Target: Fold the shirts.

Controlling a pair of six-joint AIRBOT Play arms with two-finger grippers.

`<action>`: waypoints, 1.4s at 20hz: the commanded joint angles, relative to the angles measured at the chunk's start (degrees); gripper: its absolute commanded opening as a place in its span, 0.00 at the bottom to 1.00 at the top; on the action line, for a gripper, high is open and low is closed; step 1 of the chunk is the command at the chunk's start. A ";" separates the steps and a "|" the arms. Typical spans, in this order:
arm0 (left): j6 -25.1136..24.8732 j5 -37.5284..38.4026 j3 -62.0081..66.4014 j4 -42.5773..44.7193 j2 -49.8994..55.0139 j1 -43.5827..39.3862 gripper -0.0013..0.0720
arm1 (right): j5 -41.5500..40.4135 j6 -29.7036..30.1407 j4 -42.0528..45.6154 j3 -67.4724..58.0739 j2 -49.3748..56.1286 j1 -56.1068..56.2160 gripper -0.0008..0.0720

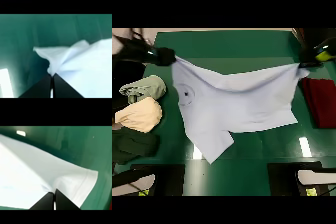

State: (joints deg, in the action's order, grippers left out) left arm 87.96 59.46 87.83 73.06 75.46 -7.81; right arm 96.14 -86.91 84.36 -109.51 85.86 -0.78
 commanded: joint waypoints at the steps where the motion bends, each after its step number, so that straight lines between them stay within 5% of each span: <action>1: 2.25 -2.56 -1.11 -0.31 8.24 2.71 0.28 | -2.73 0.00 -2.25 -0.15 8.07 -1.68 0.07; 2: 2.25 -1.77 -1.11 -0.92 8.41 4.09 0.73 | -4.13 0.28 -4.42 -0.15 8.41 -2.84 0.34; 3: 2.21 -0.24 -0.94 -2.03 8.15 5.53 0.76 | -4.96 0.68 -6.62 -0.15 8.26 -4.22 0.47; 8: 1.57 9.05 -7.10 -3.28 0.50 9.16 0.75 | -1.86 5.44 -19.87 4.37 1.16 -12.02 0.46; 15: 1.88 2.34 -47.06 -10.67 -15.43 8.50 0.75 | -9.44 7.58 -23.93 28.92 -17.55 -16.87 0.46; 17: -1.42 -0.37 -53.13 -16.37 -15.72 8.50 0.75 | -12.15 7.85 -24.46 33.29 -20.70 -16.87 0.46; 21: -7.43 -6.36 -57.18 -25.90 -15.69 6.01 0.75 | -13.77 7.96 -24.46 38.56 -23.76 -16.87 0.46; 25: -1.20 -11.39 -57.24 -22.40 -15.69 -1.46 0.75 | -13.49 7.93 -24.70 38.56 -23.71 -16.90 0.46; 28: -0.92 -12.11 -57.22 -22.10 -15.69 -1.64 0.75 | -13.20 7.96 -24.22 38.56 -23.71 -16.94 0.46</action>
State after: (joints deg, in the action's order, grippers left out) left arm 85.41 49.58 30.98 50.24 59.81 -7.92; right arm 82.91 -78.98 59.83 -71.29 62.39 -17.67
